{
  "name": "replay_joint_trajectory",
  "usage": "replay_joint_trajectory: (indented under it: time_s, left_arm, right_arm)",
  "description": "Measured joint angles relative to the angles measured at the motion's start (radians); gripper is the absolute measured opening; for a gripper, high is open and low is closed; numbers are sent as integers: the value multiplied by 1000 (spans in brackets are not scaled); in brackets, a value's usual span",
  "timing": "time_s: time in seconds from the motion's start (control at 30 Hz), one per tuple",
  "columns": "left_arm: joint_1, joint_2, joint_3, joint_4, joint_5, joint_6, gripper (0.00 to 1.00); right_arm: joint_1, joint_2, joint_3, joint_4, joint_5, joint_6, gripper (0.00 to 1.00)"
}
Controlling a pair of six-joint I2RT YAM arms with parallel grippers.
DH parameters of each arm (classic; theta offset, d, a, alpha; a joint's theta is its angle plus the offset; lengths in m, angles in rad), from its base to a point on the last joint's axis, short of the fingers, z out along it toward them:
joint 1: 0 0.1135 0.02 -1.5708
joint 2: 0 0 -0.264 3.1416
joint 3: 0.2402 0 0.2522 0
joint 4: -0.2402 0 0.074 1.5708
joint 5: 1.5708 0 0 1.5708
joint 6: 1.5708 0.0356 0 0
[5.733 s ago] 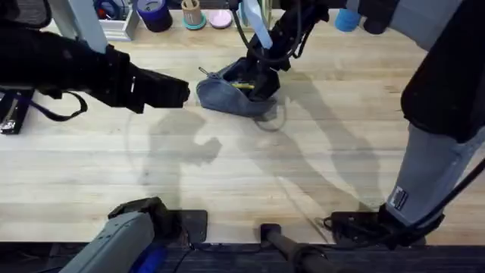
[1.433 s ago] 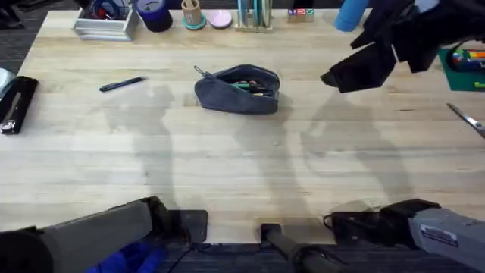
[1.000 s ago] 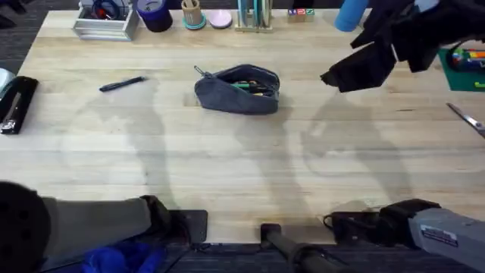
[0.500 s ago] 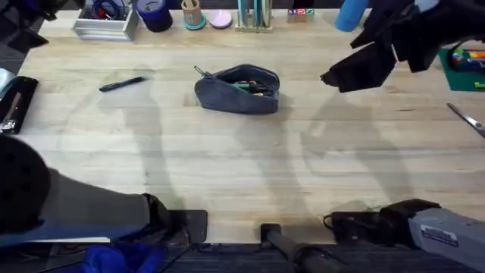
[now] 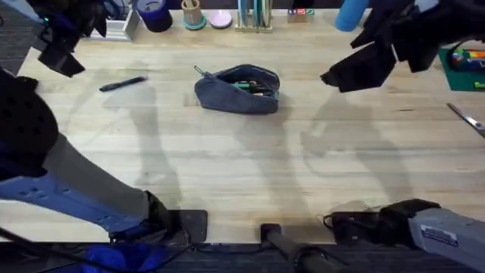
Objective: Unzip the bag, pick up the pens from the table one at a time and place them inside, then zip the bag closed.
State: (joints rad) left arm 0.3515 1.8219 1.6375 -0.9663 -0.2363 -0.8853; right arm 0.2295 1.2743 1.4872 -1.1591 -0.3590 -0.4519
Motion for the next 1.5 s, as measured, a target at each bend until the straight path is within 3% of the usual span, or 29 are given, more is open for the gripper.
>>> replay_joint_trajectory:
  time_s: [0.3,0.67,1.0,1.2,1.5]
  left_arm:
    - [0,62,0,-10,-1,-205,995]
    - [0,188,0,-13,0,-384,995]
    - [0,304,1,-5,6,-454,997]
    - [1,306,10,-6,8,-491,926]
    - [1,306,10,-13,8,-507,697]
  right_arm:
    - [0,0,0,0,0,0,997]
    - [0,0,0,0,0,0,998]
    - [0,0,0,0,0,0,997]
    - [0,0,0,0,0,0,998]
    - [0,0,0,0,0,0,998]
